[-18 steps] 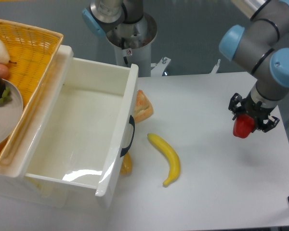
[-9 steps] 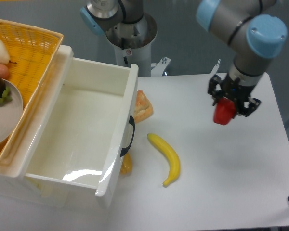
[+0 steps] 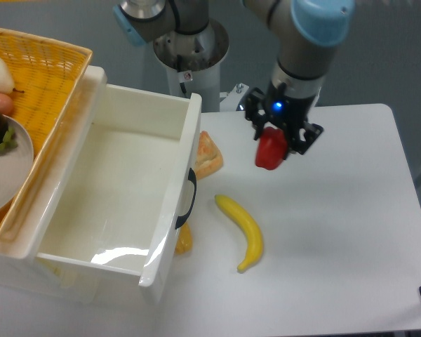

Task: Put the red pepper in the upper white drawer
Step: 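Carry the held red pepper with the gripper toward the open white drawer, then lower the red pepper into the drawer interior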

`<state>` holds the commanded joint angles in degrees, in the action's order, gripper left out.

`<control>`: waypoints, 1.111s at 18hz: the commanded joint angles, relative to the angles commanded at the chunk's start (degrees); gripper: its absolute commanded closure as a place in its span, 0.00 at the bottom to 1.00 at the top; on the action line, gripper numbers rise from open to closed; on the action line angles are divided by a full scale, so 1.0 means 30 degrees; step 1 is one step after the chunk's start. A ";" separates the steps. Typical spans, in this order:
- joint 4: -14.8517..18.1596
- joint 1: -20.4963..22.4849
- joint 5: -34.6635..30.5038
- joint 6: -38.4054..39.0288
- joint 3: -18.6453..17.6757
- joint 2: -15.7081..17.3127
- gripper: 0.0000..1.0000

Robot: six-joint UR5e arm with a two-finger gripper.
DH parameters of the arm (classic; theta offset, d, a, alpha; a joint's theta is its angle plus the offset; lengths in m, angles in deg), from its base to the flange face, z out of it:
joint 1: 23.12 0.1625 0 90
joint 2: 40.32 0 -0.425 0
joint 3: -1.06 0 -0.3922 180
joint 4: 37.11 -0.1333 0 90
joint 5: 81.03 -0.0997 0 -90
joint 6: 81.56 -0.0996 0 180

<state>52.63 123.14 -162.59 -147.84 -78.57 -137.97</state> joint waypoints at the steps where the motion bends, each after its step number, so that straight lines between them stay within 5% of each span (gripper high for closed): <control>1: 0.0000 -0.0059 0.0146 0.0235 0.0000 0.0118 0.90; 8: -0.0147 -0.2431 0.0938 0.1878 0.0029 0.0705 0.90; 20: -0.1143 -0.4805 0.2256 0.0502 -0.0087 -0.0524 0.90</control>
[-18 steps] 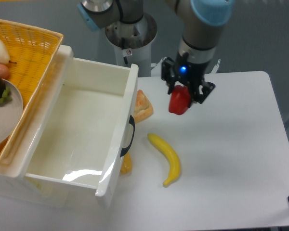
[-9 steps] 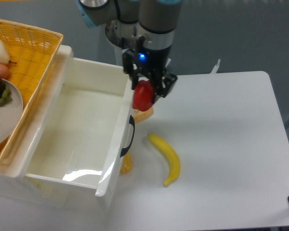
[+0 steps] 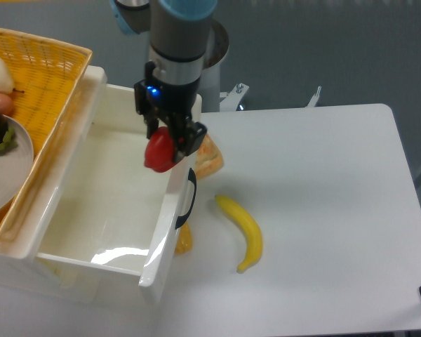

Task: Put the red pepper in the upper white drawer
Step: 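Lower the red pepper into the drawer interior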

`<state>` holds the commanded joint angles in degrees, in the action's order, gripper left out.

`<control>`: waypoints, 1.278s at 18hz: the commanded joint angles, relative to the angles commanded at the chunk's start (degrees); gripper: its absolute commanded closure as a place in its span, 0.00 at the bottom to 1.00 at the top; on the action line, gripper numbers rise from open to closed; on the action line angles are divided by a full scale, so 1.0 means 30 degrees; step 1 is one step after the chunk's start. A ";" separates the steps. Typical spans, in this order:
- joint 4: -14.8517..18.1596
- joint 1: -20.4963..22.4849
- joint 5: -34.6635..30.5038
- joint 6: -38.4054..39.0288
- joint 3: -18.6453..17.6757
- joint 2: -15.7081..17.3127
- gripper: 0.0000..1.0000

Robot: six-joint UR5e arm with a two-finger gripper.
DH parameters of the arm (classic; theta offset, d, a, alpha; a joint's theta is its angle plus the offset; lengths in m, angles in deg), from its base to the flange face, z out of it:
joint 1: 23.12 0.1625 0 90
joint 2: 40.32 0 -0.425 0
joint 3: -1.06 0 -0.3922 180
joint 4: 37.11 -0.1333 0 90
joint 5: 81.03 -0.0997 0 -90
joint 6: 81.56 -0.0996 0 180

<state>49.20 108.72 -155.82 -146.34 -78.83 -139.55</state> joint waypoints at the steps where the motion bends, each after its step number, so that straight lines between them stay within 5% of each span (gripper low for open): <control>1: -0.0029 -0.0291 0.0000 -0.0058 -0.0030 -0.0060 0.90; 11: -0.0234 -0.0997 -0.0058 -0.1787 -0.0673 -0.0704 0.90; 23: -0.1905 -0.1788 -0.0146 -0.2137 -0.1406 -0.1789 0.90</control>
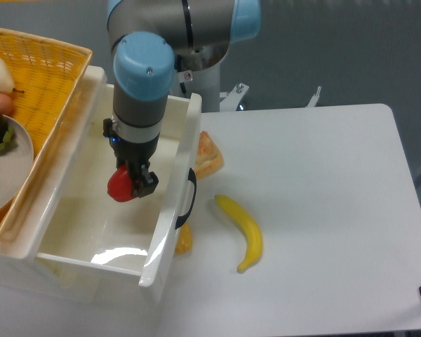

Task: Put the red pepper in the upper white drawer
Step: 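Lower the red pepper into the drawer interior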

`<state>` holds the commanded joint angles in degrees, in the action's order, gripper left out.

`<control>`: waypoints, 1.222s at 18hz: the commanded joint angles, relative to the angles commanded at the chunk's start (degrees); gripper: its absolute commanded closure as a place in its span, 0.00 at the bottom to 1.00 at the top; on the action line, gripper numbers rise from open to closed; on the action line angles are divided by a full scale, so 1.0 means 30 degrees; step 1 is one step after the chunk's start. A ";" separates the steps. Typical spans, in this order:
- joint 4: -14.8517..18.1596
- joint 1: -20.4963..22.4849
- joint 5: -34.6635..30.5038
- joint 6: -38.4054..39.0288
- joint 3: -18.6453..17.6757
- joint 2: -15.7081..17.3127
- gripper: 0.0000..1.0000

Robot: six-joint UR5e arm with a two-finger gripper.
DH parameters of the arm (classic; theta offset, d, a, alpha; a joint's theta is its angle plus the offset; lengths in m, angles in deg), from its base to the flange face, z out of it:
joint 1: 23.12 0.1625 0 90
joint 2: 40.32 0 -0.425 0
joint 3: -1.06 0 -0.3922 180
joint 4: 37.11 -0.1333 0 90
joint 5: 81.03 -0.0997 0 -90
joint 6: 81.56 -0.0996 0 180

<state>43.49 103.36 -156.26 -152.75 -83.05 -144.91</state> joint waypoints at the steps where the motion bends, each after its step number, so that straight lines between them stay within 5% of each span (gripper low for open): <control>1: 0.0000 0.0000 0.0000 -0.0176 -0.0117 0.0000 0.89; 8: -0.0175 -0.0029 -0.0320 -0.0236 -0.0820 0.0058 0.87; 13: -0.0205 -0.0263 -0.0644 -0.0207 -0.0909 0.0000 0.51; 22: -0.1113 -0.0497 -0.0674 -0.0002 -0.1260 -0.0117 0.33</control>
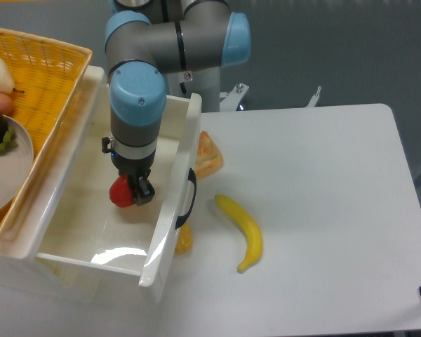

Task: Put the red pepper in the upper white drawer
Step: 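Lower the red pepper into the drawer interior, then open the gripper to release the pepper on the drawer floor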

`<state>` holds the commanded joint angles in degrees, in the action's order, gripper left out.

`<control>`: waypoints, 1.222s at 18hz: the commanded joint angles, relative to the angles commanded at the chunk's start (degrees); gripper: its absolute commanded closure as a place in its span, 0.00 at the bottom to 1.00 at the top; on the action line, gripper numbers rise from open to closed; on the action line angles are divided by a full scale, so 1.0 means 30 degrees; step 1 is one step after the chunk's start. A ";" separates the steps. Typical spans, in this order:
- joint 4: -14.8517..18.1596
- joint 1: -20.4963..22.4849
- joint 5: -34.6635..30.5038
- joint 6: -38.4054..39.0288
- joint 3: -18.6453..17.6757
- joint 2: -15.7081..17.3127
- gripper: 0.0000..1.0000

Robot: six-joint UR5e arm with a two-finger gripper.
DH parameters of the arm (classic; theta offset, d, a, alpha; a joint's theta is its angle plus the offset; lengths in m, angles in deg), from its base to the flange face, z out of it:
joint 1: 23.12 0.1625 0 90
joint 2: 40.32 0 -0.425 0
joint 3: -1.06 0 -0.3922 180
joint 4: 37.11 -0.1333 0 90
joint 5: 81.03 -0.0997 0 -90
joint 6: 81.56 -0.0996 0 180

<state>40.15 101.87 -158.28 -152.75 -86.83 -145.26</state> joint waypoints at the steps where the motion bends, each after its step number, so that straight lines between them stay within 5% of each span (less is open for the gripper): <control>1: -0.0030 -0.0030 0.0000 0.0000 0.0000 0.0000 0.27; 5: -0.0001 -0.0030 0.0029 0.0000 0.0029 0.0088 0.12; 11: -0.0176 0.0262 0.0525 0.0029 0.0321 0.0409 0.11; 22: -0.0439 0.2866 0.3807 0.1345 0.0615 0.3133 0.05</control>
<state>38.83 110.47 -146.86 -148.72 -84.98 -135.86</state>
